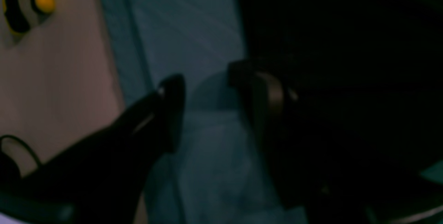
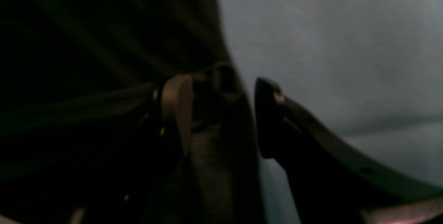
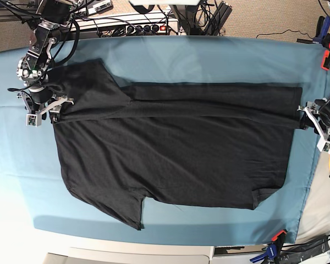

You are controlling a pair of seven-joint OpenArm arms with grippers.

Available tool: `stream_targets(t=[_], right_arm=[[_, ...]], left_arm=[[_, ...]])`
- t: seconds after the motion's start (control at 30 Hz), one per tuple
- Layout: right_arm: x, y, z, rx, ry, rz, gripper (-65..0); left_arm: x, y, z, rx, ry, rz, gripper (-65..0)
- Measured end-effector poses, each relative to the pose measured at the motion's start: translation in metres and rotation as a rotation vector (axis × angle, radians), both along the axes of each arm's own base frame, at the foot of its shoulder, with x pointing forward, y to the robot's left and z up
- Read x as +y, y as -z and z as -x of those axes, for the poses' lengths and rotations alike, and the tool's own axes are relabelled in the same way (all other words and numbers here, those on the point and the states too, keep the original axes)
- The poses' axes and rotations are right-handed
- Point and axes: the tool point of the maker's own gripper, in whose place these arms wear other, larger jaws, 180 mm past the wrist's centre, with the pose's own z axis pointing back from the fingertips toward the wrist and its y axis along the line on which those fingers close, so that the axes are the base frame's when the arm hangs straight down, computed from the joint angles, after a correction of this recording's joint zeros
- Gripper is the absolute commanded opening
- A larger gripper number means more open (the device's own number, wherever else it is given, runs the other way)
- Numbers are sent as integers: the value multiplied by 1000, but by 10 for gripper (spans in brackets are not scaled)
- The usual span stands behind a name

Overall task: Fold the T-shirt properly
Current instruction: 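Release the shirt and lift both grippers away from the fold, then move the right gripper to the shirt's folded sleeve edge and grasp it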

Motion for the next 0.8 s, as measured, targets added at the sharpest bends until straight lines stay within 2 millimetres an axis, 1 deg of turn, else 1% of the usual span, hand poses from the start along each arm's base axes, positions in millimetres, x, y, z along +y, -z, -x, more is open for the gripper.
stream_targets(t=[0.07, 0.17, 0.27, 0.37, 0.43, 0.5, 0.6, 0.7, 0.73, 0.8], right_arm=[[11, -2, -2, -8, -50, -32, -357], [17, -15, -5, -24, -79, -26, -357], [21, -40, -9, -67, -102, 16, -357], [28, -71, -5, -124, -134, 80, -357], [31, -89, 5, -143, -152, 129, -357], [35, -103, 19, -144, -177, 182, -357], [50, -118, 44, -133, -239, 239, -357], [60, -120, 70, -89, -293, 283, -357], [61, -118, 78, -69, -299, 290, -357], [58, -109, 92, -14, -303, 291, -357]], left_arm=[[0, 0, 0, 0, 0, 0, -326], [0, 0, 0, 0, 0, 0, -326], [3, -2, 0, -1, 1, -7, -326], [13, -9, -1, -8, -5, -29, -326], [23, -17, -3, -25, -24, -40, -326], [31, -27, -6, -49, -50, -33, -326], [41, -42, -9, -84, -100, 13, -326], [47, -52, -10, -105, -133, 49, -326], [46, -53, -10, -108, -136, 62, -326], [45, -53, -9, -101, -137, 73, -326]])
